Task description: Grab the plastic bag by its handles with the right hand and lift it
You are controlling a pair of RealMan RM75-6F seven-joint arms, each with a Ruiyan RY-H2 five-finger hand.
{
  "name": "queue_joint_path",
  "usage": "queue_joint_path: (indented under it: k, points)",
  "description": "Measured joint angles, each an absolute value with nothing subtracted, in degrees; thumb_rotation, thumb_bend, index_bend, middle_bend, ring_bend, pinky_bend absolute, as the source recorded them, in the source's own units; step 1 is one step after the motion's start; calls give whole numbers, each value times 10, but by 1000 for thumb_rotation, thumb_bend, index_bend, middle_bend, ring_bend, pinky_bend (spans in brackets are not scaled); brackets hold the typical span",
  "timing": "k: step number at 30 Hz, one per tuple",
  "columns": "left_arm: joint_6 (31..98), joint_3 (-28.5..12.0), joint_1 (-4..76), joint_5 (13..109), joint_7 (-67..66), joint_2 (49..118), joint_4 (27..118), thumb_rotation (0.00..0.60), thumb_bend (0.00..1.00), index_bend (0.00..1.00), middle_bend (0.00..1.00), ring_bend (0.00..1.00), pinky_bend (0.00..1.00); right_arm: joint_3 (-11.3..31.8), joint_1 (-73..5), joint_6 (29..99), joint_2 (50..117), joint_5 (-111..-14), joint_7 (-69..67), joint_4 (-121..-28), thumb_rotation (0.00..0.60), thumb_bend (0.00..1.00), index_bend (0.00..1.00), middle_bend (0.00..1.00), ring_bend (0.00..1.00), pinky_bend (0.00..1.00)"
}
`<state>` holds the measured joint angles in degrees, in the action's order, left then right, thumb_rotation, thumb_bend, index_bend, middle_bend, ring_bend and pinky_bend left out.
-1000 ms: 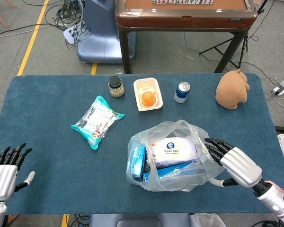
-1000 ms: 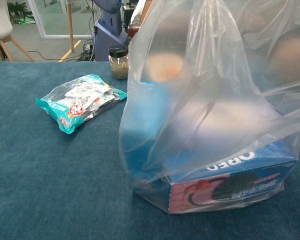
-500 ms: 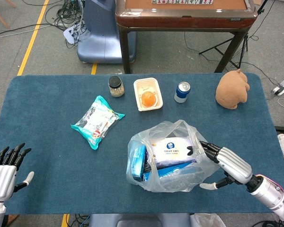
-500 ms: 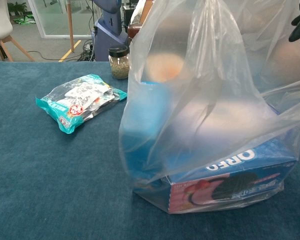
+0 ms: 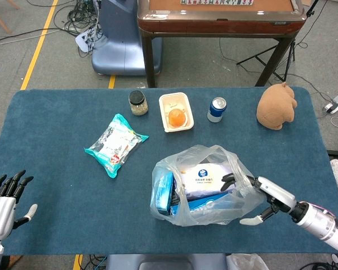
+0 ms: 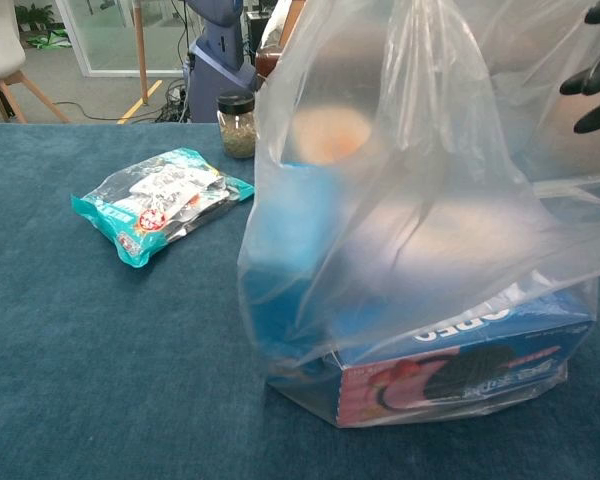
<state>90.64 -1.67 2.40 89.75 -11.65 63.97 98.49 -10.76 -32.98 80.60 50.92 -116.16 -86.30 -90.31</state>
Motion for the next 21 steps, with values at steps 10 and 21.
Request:
queue_joint_path:
  k: [10, 21]
  points:
    - [904, -19, 27, 899, -118, 641, 986, 600, 246, 192, 103, 158, 71, -125, -379, 799, 533, -1174, -901, -871, 529, 0, 210, 282, 117, 184]
    - [906, -22, 27, 897, -123, 637, 990, 600, 246, 192, 103, 158, 71, -129, -432, 780, 567, -1190, -908, -876, 529, 0, 210, 272, 117, 184]
